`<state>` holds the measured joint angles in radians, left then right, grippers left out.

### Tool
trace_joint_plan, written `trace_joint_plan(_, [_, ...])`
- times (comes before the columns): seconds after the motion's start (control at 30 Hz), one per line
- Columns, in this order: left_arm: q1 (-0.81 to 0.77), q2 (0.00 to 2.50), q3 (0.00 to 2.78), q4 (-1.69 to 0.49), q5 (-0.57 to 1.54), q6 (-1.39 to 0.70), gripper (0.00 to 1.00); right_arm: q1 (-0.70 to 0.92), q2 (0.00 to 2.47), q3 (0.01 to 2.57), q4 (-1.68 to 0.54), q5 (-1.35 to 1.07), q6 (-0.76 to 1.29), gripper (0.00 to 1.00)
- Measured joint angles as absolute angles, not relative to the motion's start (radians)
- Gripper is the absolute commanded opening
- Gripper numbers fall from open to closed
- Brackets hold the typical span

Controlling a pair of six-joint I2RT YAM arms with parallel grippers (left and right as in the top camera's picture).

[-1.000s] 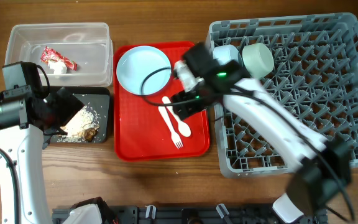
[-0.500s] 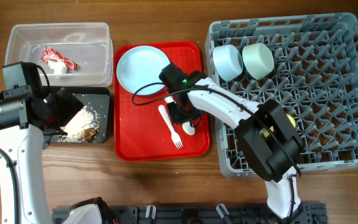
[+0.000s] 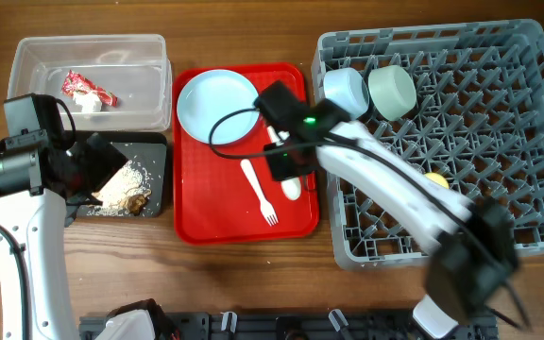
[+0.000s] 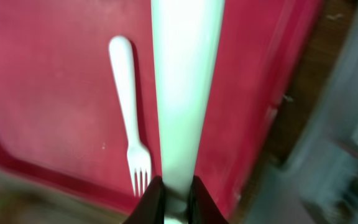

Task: Sort waste into correct bins and load items into the dishwasher rack
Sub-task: 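Carry the spoon right and drop it into the rack's left edge, then grasp the white fork on the red tray with the right gripper, then insert the fork upright beside the spoon in the rack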

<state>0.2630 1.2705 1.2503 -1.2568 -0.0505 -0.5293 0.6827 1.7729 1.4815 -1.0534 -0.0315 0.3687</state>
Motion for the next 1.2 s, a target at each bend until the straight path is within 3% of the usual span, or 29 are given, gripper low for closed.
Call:
trace_joint_plan(0.13, [0.263, 1.271, 1.250, -1.256, -0.051, -0.529, 1.00, 0.581, 1.632, 1.487, -1.243, 0.051, 0.354, 0.04])
trace_joint_plan(0.27, [0.263, 1.271, 1.250, -1.257, -0.051, -0.529, 1.00, 0.469, 1.636, 1.366, -1.239, 0.089, 0.355, 0.06])
trace_joint_plan(0.4, [0.263, 1.271, 1.250, -1.258, -0.051, -0.529, 1.00, 0.465, 1.638, 1.267, -1.165, 0.091, 0.360, 0.34])
trace_joint_plan(0.57, [0.263, 1.271, 1.250, -1.257, -0.051, -0.529, 1.00, 0.465, 1.638, 1.305, -1.161, 0.091, 0.353, 0.43])
trace_joint_plan(0.63, [0.263, 1.271, 1.250, -1.257, -0.051, -0.529, 1.00, 0.466, 1.638, 1.396, -1.133, 0.067, 0.338, 0.57])
trace_joint_plan(0.8, [0.214, 1.271, 1.250, -1.247, 0.003, -0.448, 1.00, 0.582, 1.641, 1.436, -0.969, -0.110, 0.259, 0.63])
trace_joint_plan(0.93, [0.101, 1.314, 1.250, -1.245, 0.039, -0.371, 1.00, 0.731, 1.830, 1.439, -0.870, -0.135, 0.264, 0.60])
trace_joint_plan(1.07, [0.074, 1.341, 1.250, -1.244, 0.049, -0.359, 1.00, 0.773, 2.023, 1.439, -0.849, -0.130, 0.321, 0.55])
trace_joint_plan(1.2, [0.074, 1.341, 1.250, -1.243, 0.051, -0.356, 1.00, 0.780, 2.083, 1.446, -0.849, -0.100, 0.374, 0.19])
